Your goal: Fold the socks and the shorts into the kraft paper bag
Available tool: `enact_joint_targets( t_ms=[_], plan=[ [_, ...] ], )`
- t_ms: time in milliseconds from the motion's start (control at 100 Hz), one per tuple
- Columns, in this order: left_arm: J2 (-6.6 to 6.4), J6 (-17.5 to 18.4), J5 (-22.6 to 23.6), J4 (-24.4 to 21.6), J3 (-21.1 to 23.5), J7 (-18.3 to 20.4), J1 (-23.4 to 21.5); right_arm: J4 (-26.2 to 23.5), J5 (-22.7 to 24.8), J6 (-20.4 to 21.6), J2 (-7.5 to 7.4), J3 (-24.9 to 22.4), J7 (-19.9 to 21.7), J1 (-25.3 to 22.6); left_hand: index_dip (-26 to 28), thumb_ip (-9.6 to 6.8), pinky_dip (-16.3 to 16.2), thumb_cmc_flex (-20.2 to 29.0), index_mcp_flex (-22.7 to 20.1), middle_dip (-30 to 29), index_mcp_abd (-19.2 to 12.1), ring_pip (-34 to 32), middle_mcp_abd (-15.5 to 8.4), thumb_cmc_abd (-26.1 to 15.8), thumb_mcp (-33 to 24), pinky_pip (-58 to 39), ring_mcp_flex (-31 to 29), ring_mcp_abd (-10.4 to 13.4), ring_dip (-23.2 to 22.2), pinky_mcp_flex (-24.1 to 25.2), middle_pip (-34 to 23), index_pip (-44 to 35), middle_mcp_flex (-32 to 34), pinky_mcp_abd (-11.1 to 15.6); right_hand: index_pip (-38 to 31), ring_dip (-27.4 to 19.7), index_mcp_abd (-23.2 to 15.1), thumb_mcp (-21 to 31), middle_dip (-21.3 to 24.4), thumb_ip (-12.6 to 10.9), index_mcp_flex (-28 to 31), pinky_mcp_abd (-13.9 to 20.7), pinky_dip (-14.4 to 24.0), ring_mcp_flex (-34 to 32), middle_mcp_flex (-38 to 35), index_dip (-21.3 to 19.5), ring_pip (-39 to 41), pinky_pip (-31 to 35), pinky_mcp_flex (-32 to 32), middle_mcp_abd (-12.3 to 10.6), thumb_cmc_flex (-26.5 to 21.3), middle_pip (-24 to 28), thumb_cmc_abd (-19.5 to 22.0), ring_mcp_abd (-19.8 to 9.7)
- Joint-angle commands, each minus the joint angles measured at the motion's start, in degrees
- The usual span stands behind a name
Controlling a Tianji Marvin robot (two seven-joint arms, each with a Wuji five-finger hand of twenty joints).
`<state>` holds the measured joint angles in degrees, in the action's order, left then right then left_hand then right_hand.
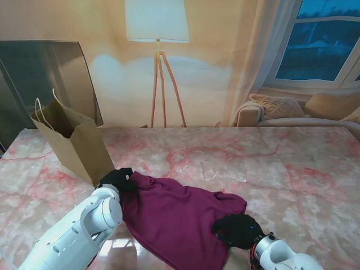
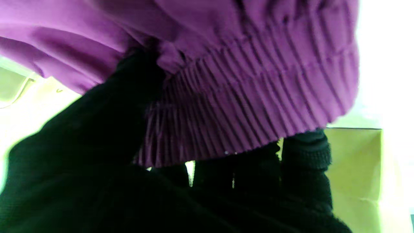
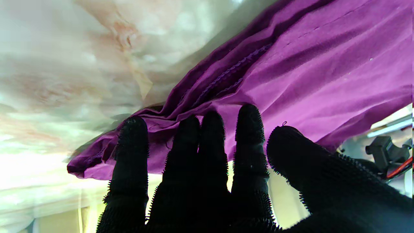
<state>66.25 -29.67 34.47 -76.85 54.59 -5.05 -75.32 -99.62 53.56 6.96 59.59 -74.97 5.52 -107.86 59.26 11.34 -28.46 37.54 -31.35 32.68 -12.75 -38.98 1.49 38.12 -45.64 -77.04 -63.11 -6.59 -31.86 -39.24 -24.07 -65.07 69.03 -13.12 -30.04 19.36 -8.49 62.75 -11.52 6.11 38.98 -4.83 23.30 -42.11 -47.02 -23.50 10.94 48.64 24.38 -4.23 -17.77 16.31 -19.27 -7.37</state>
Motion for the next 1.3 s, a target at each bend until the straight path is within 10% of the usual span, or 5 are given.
enact_joint_targets(
  t_ms=[0, 450, 1290],
  plan=[
    [-0.15, -0.5, 1.1, -1.5, 0.3, 1.0, -0.3, 2.7, -0.1, -0.2, -0.07, 1.2, 1.4, -0.2, 2.2, -1.37, 0.3, 3.6, -1.6, 4.7, -3.2, -5.8, -1.9, -3.3, -5.4, -4.6, -1.9, 1.6, -2.5, -1.1, -5.3, -7.9, 2.5, 0.3, 0.5, 0.4, -1.0, -0.9, 0.1, -3.2, -1.3, 0.2, 1.5, 0.0, 0.1, -0.5, 0.0, -1.5, -0.9, 1.6, 1.2, 0.3, 0.7, 6.6],
    [-1.60, -2.9, 11.1, -8.8, 2.9, 2.6, 0.4, 6.4, -1.4, -1.7, -0.20, 6.9, 2.0, 7.2, 1.3, -3.44, -4.9, 0.2, -2.0, 17.6, -5.3, -25.6, -5.3, -2.6, -5.9, -9.8, -0.9, 4.2, -17.4, 2.1, -30.2, -7.0, 2.0, -2.4, 0.5, 0.0, -1.4, -1.7, 0.4, -3.3, -1.6, 0.4, 1.9, 1.0, 1.1, -0.4, -0.2, -2.4, -1.5, 1.5, 1.6, -0.6, 1.2, 6.6],
    [1.77, -6.7, 11.3, -17.6, -10.3, -6.0, -1.6, 11.0, -2.7, -4.4, -0.24, 13.0, 2.2, 13.2, 0.3, -3.85, -5.1, -0.2, -5.0, 19.0, -3.0, -29.0, -4.9, 0.3, -7.4, -14.0, -5.3, 6.2, -17.5, -3.0, -33.9, -6.2, 5.0, -1.4, 1.2, -0.1, -1.8, -3.5, 1.1, -3.7, -2.9, 0.8, 2.5, 1.9, 2.9, -0.7, -0.3, -3.2, -2.0, 1.5, 2.4, -2.2, 2.3, 6.6]
  ],
)
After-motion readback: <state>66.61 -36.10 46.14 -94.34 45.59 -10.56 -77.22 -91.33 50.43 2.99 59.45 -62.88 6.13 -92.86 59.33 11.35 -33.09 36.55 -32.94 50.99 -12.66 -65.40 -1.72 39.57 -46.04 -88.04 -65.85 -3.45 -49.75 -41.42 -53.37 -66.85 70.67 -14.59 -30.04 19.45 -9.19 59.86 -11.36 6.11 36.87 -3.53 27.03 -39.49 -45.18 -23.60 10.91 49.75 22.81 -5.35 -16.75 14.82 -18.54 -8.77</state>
